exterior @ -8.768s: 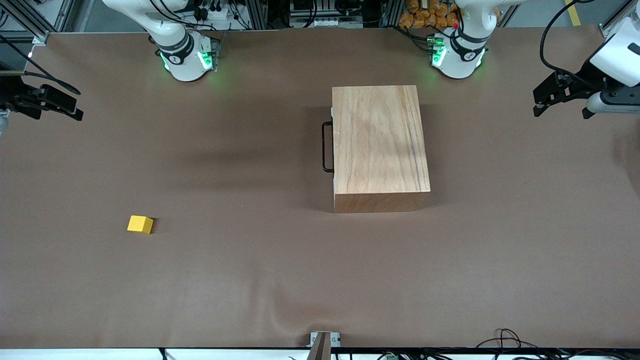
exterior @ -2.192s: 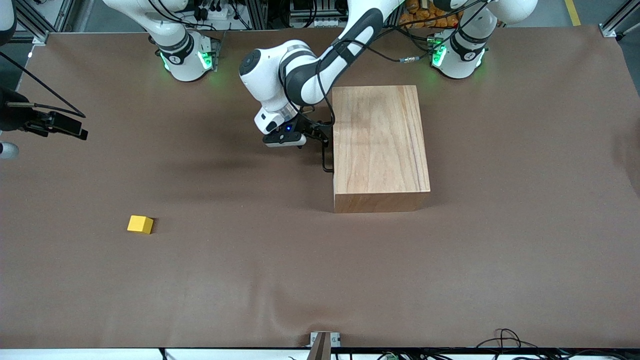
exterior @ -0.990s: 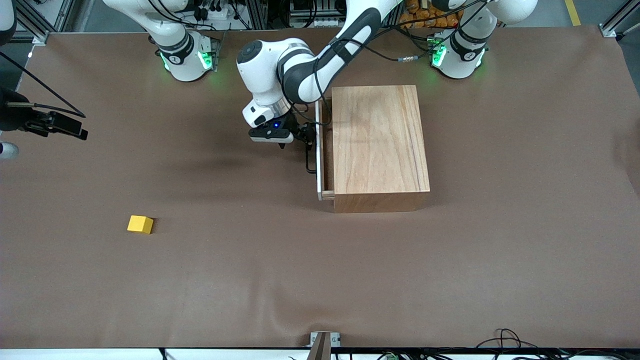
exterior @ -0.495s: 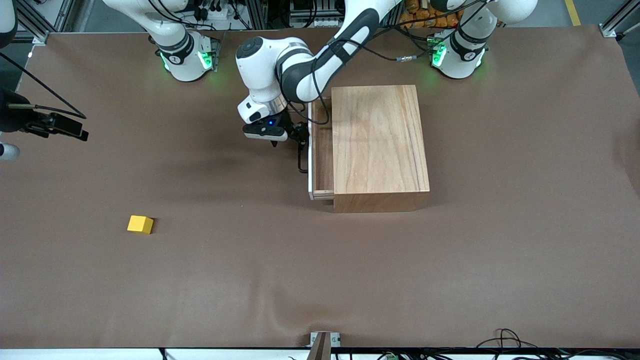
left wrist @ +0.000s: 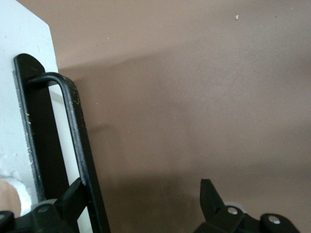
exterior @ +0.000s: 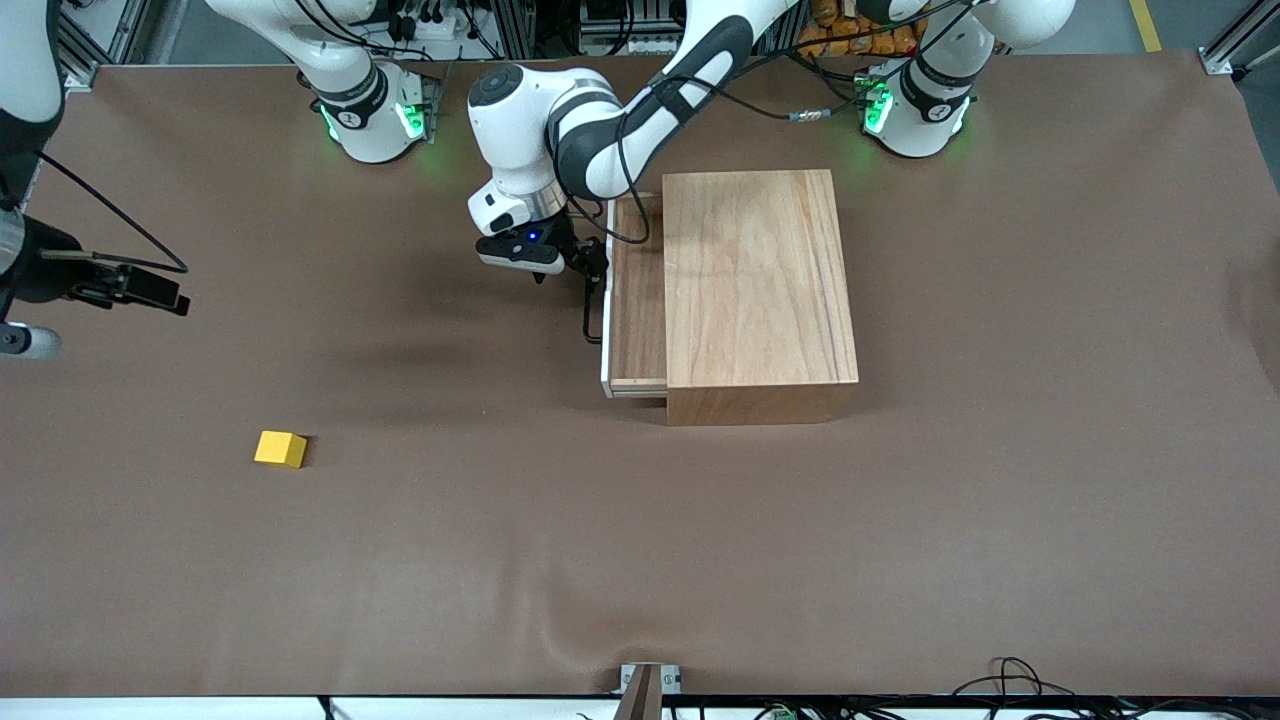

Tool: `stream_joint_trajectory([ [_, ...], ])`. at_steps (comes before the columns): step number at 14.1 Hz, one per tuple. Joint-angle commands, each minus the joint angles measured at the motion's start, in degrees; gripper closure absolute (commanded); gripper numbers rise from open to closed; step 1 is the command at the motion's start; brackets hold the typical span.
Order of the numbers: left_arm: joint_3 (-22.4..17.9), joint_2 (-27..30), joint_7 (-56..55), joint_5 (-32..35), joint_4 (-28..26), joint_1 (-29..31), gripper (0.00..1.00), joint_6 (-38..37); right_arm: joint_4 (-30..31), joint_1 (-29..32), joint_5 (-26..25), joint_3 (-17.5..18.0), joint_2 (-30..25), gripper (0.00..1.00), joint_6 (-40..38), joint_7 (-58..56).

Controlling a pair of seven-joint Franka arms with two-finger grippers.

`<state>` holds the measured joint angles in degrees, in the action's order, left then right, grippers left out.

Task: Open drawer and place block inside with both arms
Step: 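Pull the drawer open by its handle with the left gripper, then reach the right gripper to the yellow cube while the left gripper holds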

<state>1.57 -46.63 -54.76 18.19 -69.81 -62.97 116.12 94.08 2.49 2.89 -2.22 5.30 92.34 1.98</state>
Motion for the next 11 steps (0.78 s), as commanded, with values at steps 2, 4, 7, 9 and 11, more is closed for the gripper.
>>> stream_joint_trajectory([
  [2,2.5,-2.1,-1.0,-0.7,3.0,-1.8,0.0,2.8,2.9,0.7,-0.3,0.4,1.3,0.0,3.9,-1.2],
  [4,2.6,-2.4,-1.4,-0.9,4.1,-1.9,0.0,2.8,3.1,1.9,0.2,0.4,3.7,0.0,5.0,-2.3],
  [7,2.0,-2.1,-3.5,-4.6,4.2,-1.8,0.0,2.7,3.1,3.1,0.7,0.4,7.9,0.0,8.7,-4.1],
  [9,1.8,-2.2,-5.4,-5.0,4.2,-1.7,0.0,2.6,3.2,3.0,0.7,0.4,10.8,0.0,11.8,-4.1],
  [11,1.8,-2.3,-5.5,-5.1,4.2,-1.6,0.0,2.6,3.2,3.0,0.7,0.4,13.1,0.0,14.1,-4.1],
])
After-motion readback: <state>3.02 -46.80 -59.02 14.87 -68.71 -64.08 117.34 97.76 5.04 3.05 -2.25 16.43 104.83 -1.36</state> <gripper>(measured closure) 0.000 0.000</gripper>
